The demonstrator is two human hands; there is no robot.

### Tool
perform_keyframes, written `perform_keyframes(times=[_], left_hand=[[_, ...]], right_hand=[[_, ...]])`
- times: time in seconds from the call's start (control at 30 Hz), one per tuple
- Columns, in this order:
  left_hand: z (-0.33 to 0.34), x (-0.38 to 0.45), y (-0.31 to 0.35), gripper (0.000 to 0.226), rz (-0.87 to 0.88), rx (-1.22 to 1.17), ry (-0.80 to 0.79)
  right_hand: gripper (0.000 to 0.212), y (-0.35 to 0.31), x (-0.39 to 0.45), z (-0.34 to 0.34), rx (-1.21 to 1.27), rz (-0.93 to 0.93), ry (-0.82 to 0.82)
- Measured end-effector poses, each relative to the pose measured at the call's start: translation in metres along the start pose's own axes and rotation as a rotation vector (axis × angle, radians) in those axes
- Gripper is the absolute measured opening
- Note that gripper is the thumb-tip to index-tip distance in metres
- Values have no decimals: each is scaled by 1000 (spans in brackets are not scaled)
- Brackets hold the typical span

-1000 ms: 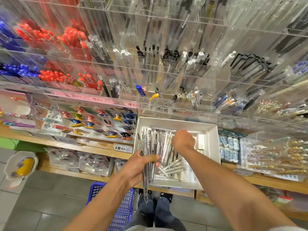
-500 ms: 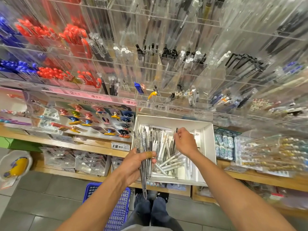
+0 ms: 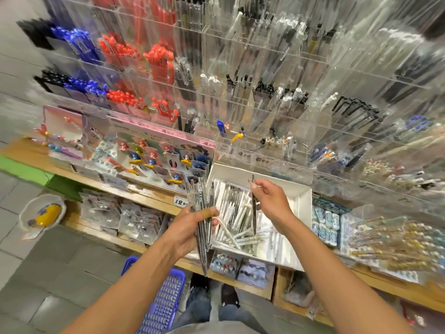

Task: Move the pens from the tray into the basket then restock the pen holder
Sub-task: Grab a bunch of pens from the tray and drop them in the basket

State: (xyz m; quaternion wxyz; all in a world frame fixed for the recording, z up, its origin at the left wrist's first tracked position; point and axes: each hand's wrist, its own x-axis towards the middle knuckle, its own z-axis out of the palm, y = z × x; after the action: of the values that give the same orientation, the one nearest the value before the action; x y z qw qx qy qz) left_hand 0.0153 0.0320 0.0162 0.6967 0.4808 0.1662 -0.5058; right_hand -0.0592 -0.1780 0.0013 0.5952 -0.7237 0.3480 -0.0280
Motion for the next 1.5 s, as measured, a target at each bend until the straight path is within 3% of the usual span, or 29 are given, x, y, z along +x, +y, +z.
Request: perform_keyframes(times=[0.3, 0.43, 0.7, 0.83, 1.17, 1.33, 1.5], left_hand=[[-57, -65, -40, 43, 168, -238, 219], [-92, -102, -74, 56, 234, -399, 359], [-162, -166, -132, 12, 303, -571, 624], [-205, -175, -160, 9, 277, -600, 713], [-362, -97, -255, 11, 175, -706, 731], [-457, -1, -313, 31, 170, -718, 761], [-532, 118, -387, 26, 128, -633, 899]], right_hand=[[17, -27, -22, 53, -127, -134, -359], [30, -29, -37, 95, -275, -199, -541], [32, -12, -84, 220, -467, -247, -851], [21, 14, -104, 284, -544, -251, -956], [22, 169, -93, 426, -759, -91, -1030], [27, 290, -52, 485, -843, -55, -997], [28, 422, 2, 532, -933, -39, -944]])
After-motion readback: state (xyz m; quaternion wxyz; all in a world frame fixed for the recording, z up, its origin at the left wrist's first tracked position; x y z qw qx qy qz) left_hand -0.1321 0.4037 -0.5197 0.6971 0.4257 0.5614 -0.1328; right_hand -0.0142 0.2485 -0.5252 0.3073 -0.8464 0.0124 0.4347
